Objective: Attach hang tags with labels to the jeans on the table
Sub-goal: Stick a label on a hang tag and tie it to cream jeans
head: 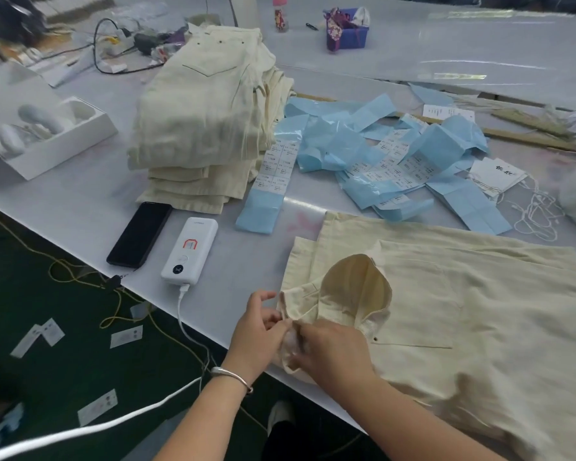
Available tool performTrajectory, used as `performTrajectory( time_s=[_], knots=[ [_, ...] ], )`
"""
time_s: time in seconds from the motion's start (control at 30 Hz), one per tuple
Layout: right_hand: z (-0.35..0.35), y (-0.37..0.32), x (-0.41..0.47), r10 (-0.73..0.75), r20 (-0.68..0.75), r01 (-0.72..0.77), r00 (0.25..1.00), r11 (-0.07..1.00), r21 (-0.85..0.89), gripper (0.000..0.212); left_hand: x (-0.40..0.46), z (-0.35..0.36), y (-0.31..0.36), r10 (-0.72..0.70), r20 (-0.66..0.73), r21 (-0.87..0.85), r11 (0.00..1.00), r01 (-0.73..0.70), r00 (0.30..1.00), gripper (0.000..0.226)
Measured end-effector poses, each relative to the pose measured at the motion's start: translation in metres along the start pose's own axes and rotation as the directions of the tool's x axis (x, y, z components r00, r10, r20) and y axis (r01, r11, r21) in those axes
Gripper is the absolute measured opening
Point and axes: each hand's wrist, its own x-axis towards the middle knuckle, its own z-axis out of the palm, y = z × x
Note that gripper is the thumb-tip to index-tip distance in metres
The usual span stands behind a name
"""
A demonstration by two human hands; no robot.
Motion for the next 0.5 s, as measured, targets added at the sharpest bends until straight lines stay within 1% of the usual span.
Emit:
performTrajectory(
  time_s=[0.03,0.1,0.17,0.23,0.27,0.3,0.37,0.43,0.47,0.5],
  knots=[
    [0.001,0.001,-0.001,-0.02,-0.055,0.02,0.998,1.0,-0.016,0.023,-0.001,-0.001,0.0,-0.002,0.002,0.037,0.999,0.002,1.0,0.044],
    [0.002,0.004,-0.006,-0.077,-0.188,0.076,0.979,0.997,-0.012,0.026,-0.004,-0.001,0.001,0.008,-0.004,0.06,0.998,-0.008,1.0,0.043],
    [0.01,0.009,-0.012,-0.126,-0.323,0.143,0.938,0.989,0.028,0.022,-0.007,0.0,0.0,0.026,-0.01,0.085,0.996,-0.025,1.0,0.039],
    [0.015,0.012,-0.015,-0.123,-0.417,0.16,0.901,0.986,0.054,0.01,-0.011,0.002,-0.001,0.056,-0.008,0.135,0.989,-0.055,0.998,0.024],
    [0.017,0.013,-0.015,-0.099,-0.46,0.144,0.883,0.987,0.065,0.009,-0.013,0.003,-0.002,0.067,-0.003,0.145,0.987,-0.065,0.998,0.019],
    [0.017,0.014,-0.015,-0.073,-0.499,0.129,0.863,0.989,0.078,0.011,-0.015,0.004,-0.001,0.068,0.002,0.143,0.987,-0.067,0.998,0.018],
    [0.015,0.016,-0.015,-0.052,-0.563,0.136,0.825,0.985,0.108,0.014,-0.018,0.004,0.003,0.041,0.029,0.071,0.997,-0.043,0.999,0.024],
    [0.017,0.018,-0.016,-0.091,-0.602,0.191,0.793,0.976,0.104,0.009,-0.018,0.004,0.01,-0.034,0.103,-0.067,0.997,0.041,0.994,0.03],
    [0.018,0.019,-0.018,-0.122,-0.609,0.225,0.784,0.97,0.095,0.004,-0.016,0.004,0.013,-0.072,0.134,-0.1,0.991,0.086,0.988,0.034],
    [0.02,0.018,-0.019,-0.147,-0.609,0.252,0.779,0.963,0.091,0.003,-0.013,0.004,0.013,-0.1,0.145,-0.089,0.99,0.114,0.984,0.036]
  ],
)
